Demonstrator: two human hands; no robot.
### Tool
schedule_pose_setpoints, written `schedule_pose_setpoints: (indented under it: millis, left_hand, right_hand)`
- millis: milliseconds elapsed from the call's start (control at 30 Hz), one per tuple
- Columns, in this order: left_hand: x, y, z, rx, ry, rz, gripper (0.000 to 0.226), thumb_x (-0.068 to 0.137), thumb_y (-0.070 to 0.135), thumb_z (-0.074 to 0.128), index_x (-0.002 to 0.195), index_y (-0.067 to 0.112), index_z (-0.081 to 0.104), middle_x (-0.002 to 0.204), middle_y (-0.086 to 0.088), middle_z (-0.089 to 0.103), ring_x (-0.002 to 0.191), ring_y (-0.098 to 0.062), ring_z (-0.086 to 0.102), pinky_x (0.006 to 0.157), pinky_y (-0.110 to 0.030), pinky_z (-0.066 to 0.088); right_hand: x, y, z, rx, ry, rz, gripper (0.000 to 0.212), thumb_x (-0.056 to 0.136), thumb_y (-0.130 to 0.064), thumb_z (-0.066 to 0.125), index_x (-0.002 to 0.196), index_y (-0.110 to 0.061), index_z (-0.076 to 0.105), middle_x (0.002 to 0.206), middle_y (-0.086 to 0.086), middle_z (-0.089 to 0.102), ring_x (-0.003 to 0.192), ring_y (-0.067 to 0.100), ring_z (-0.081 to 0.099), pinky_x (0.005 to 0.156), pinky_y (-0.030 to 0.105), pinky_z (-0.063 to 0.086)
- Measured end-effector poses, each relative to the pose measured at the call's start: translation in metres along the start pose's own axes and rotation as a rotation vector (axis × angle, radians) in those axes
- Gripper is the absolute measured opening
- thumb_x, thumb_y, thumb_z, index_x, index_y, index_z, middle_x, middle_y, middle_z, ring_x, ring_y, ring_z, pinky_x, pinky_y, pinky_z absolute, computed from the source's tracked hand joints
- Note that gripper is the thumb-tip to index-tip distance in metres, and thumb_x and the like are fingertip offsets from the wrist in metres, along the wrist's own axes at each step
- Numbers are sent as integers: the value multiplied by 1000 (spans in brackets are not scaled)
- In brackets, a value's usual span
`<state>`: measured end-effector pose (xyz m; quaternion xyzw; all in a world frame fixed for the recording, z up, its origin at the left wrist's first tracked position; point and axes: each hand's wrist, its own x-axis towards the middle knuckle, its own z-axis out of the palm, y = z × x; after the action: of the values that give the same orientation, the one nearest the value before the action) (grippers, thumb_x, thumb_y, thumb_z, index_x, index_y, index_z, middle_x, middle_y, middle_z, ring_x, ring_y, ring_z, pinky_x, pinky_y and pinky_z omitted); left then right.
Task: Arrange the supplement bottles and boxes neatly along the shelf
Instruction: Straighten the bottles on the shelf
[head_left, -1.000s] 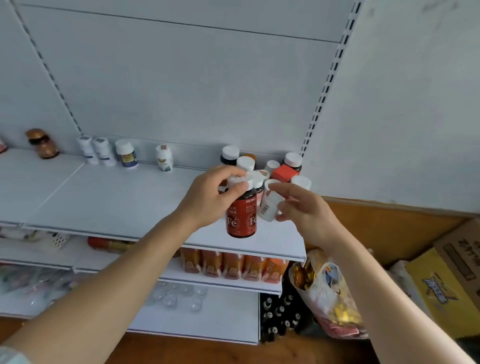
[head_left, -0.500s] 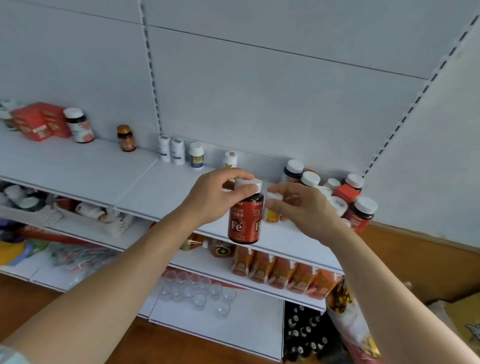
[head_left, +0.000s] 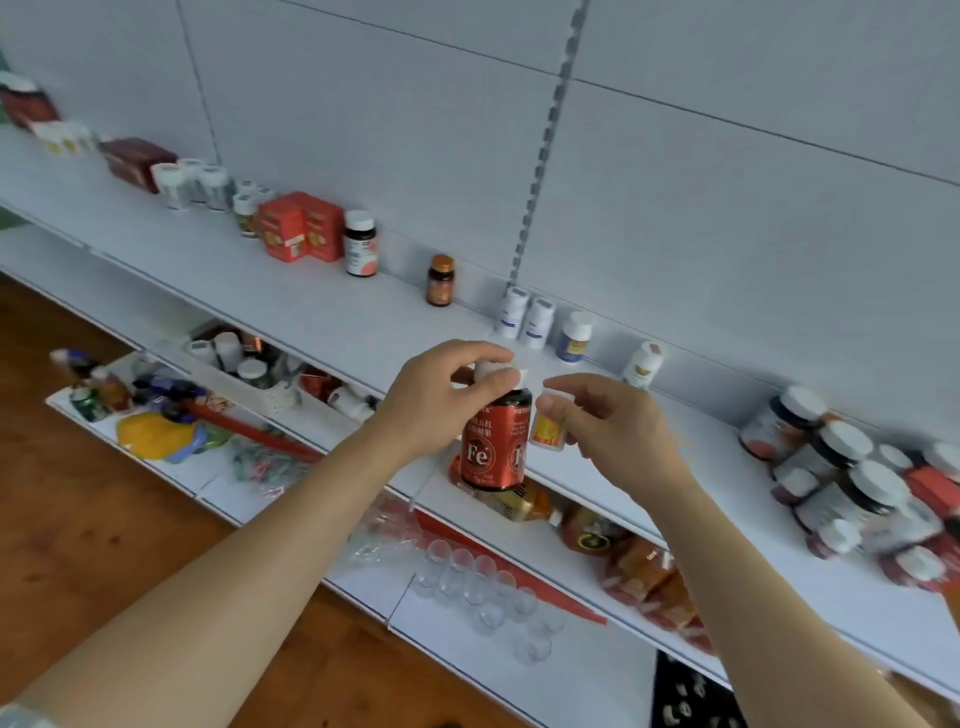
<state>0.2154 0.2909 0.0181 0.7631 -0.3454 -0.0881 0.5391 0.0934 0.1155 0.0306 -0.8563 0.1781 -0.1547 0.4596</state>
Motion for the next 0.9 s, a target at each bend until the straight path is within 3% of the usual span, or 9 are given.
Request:
schedule_pose_setpoints:
  millis: [167, 333, 500, 700, 767, 900]
  left_hand:
    - [22, -41, -69, 27, 122, -40, 25, 90, 47, 62, 112, 37, 68, 117, 17, 63, 101, 0, 60, 86, -16, 46]
    - [50, -78, -148, 78, 226, -91, 25, 86, 44, 69, 109, 34, 71, 114, 17, 64, 101, 0, 62, 90, -21, 49]
    - [72, -108, -237, 128, 322, -152, 26, 85, 46, 71, 108, 35, 71, 115, 15, 64, 101, -2, 61, 89, -24, 51]
    - [76, -154, -340, 150, 439, -202, 22, 84, 46, 70, 105, 40, 71, 110, 18, 64, 96, 7, 60, 79, -6, 43]
    - [75, -173, -379, 145, 474, -208, 23, 85, 46, 69, 107, 37, 71, 111, 19, 64, 97, 7, 59, 80, -6, 44]
    - [75, -210, -464, 167, 529, -210, 24, 84, 52, 66, 105, 42, 69, 115, 18, 65, 101, 4, 59, 87, -17, 47]
  right_hand:
    - [57, -30, 67, -5, -85, -91, 19, 91, -41, 66, 106, -33, 74, 70, -7, 71, 55, 3, 56, 63, 21, 51]
    - [133, -65, 142, 52, -159, -186, 21, 89, -40, 70, 108, -31, 73, 78, -6, 73, 62, 18, 66, 66, 35, 59]
    - [203, -116, 217, 113, -257, -262, 19, 85, -35, 75, 102, -26, 73, 79, -7, 72, 58, 14, 65, 56, 22, 55]
    - [256, -174, 319, 100, -305, -412, 23, 80, -42, 77, 101, -33, 76, 73, -25, 67, 61, 4, 62, 68, 21, 51]
    - [271, -196, 356, 109, -328, -444, 22, 80, -40, 77, 101, -33, 76, 73, -20, 69, 61, 7, 64, 68, 25, 53]
    - [295, -246, 437, 127, -366, -479, 22, 86, -33, 73, 107, -26, 76, 84, -10, 73, 56, 6, 66, 63, 13, 47]
